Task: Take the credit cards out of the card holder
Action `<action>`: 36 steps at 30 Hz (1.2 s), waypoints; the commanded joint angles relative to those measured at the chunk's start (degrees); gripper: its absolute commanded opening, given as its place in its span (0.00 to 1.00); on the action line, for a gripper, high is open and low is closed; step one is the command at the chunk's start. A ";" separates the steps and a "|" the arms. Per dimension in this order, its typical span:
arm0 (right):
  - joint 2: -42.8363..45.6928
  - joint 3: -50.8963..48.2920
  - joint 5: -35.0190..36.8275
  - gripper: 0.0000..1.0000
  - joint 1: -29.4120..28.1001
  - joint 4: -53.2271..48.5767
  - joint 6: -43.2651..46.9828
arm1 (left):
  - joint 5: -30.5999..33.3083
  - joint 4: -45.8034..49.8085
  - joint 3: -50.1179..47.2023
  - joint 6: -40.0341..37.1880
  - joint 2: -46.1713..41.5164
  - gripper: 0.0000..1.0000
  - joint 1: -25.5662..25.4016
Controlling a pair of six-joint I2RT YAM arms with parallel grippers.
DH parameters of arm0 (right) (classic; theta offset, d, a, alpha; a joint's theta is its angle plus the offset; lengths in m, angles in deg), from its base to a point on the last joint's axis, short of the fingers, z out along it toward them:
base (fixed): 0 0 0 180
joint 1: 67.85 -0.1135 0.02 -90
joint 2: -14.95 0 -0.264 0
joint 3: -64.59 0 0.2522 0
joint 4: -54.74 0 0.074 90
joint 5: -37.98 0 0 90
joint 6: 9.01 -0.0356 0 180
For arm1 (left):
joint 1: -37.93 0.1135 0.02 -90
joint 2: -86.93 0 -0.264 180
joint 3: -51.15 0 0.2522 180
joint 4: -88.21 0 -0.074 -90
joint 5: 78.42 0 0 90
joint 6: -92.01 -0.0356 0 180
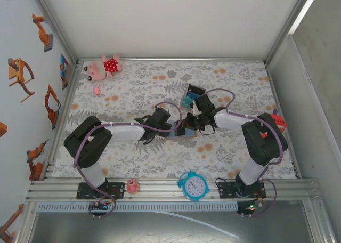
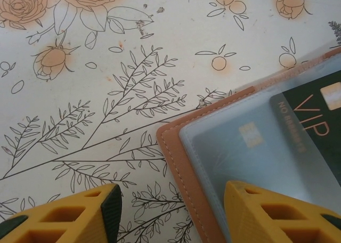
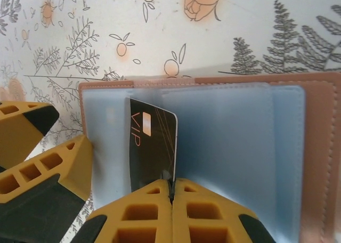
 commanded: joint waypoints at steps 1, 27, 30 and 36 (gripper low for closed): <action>1.24 1.02 4.06 0.00 0.11 -6.59 2.25 | -1.00 4.46 -0.93 -2.38 -0.93 0.54 0.51; 3.79 0.63 3.14 0.00 -1.33 -6.59 -1.24 | -3.80 6.39 8.18 0.49 5.02 0.52 -3.13; 3.44 -0.13 2.02 0.00 -1.86 -3.95 -2.56 | -4.50 6.11 7.97 1.19 5.61 0.52 -3.12; 1.81 0.13 2.15 0.06 -2.87 -2.83 -3.20 | -5.36 5.48 7.10 2.14 5.27 0.50 -3.11</action>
